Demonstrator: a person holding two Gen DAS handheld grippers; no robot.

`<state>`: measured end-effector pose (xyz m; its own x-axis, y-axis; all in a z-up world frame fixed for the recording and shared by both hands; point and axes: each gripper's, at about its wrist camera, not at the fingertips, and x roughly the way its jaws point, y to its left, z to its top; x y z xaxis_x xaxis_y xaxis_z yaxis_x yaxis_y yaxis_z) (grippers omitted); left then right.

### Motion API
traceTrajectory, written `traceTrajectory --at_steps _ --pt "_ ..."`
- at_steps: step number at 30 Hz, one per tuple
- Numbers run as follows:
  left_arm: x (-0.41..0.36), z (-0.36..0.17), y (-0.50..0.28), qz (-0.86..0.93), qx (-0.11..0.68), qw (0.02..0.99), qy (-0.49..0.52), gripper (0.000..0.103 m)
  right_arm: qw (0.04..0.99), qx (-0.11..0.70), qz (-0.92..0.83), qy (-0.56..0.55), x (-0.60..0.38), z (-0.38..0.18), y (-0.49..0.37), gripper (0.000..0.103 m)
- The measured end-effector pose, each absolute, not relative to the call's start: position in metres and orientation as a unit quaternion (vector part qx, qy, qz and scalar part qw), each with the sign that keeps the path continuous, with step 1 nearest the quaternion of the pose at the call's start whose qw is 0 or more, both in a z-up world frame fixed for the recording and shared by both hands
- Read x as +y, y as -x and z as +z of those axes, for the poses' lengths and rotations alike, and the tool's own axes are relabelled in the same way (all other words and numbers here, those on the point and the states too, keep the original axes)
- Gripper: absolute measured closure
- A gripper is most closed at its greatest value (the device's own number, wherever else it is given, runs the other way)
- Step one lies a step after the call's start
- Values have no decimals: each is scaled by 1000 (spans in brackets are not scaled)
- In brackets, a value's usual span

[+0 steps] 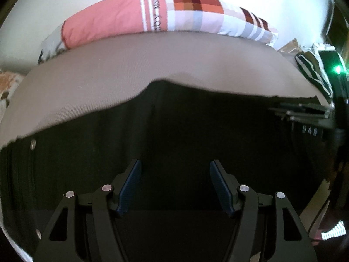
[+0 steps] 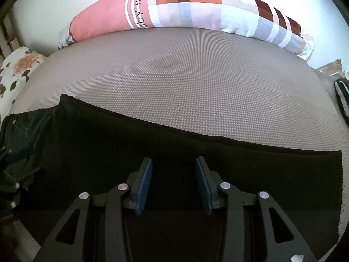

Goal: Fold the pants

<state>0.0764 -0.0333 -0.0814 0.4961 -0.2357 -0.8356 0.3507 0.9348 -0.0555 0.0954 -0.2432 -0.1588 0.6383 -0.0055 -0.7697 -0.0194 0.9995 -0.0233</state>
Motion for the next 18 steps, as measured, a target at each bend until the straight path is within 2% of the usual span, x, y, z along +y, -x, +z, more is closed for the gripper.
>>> traceTrajectory --at_steps 13,18 --pt "-24 -91 -62 -148 465 871 -65 35 903 430 -23 14 -279 -154 -63 64" --pt "-25 -92 -62 -145 469 868 -67 32 897 440 -19 -49 -329 -153 -41 63"
